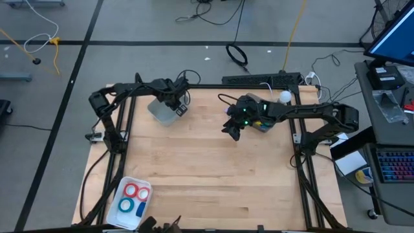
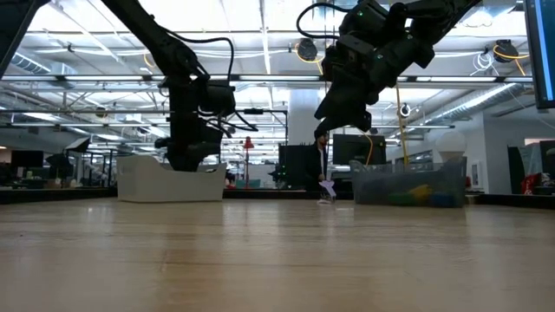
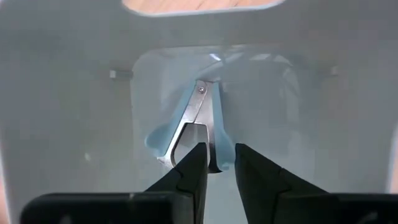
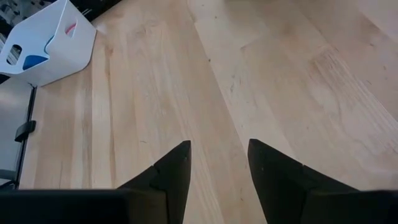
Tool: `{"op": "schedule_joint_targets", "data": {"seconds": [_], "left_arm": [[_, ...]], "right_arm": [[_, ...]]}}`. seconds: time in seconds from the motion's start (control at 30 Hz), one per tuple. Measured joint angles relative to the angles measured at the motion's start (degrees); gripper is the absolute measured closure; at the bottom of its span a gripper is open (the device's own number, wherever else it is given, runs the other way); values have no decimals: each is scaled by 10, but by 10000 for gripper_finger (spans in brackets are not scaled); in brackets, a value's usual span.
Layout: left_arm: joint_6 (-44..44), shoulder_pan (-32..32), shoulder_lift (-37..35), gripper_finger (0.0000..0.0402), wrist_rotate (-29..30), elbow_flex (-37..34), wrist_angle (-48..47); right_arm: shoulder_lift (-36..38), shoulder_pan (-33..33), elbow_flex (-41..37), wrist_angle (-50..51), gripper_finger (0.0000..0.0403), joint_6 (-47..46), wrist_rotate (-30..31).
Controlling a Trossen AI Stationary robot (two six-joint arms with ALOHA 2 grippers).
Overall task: Pick and place Stapler, Stapler remover, tape
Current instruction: Put the light blue staple remover into the grey bin, then put the purple staple remover into the grey bin
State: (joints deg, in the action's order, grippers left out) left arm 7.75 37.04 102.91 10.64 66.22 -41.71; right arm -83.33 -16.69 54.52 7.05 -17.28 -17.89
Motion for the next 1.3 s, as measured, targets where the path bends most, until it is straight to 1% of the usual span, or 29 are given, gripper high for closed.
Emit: {"op": "schedule_joint_targets", "data": {"seconds": [0.17,0.23,0.33,0.43,0.53,0.63,0.73,0.83,0.93,1.0,1.07,1.3], "left_arm": [[2,5,-25,315,-11,0,-8],[3,4,-54,315,-20,0,-10],[11,-3,-110,315,-22,0,-5],[14,-14,-175,314,-26,0,19],[19,-24,-237,314,-54,0,59],[24,-36,-284,314,-81,0,110],[33,-47,-317,314,-90,0,150],[35,-56,-335,314,-92,0,168],[38,-66,-341,314,-93,0,179],[46,-72,-341,314,-95,0,178],[48,-76,-341,314,-95,0,173],[48,-84,-336,314,-107,0,175]], "right_arm": [[0,-5,0,0,252,5,0],[2,-16,0,0,252,9,3],[3,-36,2,3,252,15,34],[2,-56,18,24,252,66,60],[-17,-65,60,55,252,132,106],[-48,-76,127,140,252,183,141],[-95,-89,208,231,252,213,169],[-148,-104,268,318,252,246,181],[-192,-115,308,348,252,313,181],[-211,-121,317,362,252,369,182],[-224,-126,320,357,252,422,181],[-227,-131,320,358,252,588,178]]}}
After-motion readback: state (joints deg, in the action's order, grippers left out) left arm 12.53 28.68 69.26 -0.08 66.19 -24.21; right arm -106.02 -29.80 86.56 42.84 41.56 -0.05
